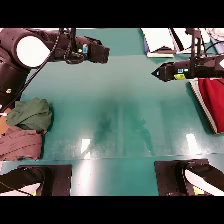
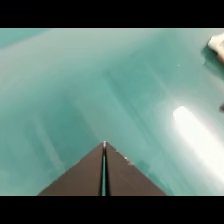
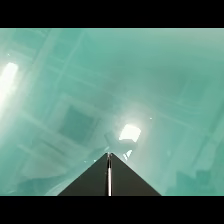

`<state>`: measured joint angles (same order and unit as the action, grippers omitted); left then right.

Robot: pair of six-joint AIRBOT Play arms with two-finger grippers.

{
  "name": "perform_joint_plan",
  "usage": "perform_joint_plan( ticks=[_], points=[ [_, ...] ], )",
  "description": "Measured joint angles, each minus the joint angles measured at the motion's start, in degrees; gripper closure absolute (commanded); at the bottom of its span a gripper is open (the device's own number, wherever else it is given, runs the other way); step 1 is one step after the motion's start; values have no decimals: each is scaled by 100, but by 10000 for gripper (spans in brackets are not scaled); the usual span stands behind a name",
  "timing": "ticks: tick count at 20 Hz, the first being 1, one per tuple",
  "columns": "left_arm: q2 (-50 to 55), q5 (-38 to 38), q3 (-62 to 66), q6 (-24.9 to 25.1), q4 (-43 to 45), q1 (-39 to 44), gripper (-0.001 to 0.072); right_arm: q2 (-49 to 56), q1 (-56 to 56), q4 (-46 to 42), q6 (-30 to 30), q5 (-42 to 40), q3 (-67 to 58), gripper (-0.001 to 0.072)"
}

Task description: Fold the shirts.

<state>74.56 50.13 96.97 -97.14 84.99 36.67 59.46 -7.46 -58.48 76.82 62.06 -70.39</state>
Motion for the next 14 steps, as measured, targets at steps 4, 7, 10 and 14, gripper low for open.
perform_joint_plan(
  ticks=[4,7,10,14],
  points=[
    [-284,553,-22,-151,605,-511,680,0,0,2,2,74,0,690],
    [-754,1333,-385,-205,1130,-1436,678,0,0,0,2,96,-2,690],
    [-1099,2002,-1239,42,1364,-2402,-13,0,0,0,2,105,0,690],
    [-1250,1937,-2964,258,1517,-3331,40,0,0,2,2,109,0,690]
  ],
)
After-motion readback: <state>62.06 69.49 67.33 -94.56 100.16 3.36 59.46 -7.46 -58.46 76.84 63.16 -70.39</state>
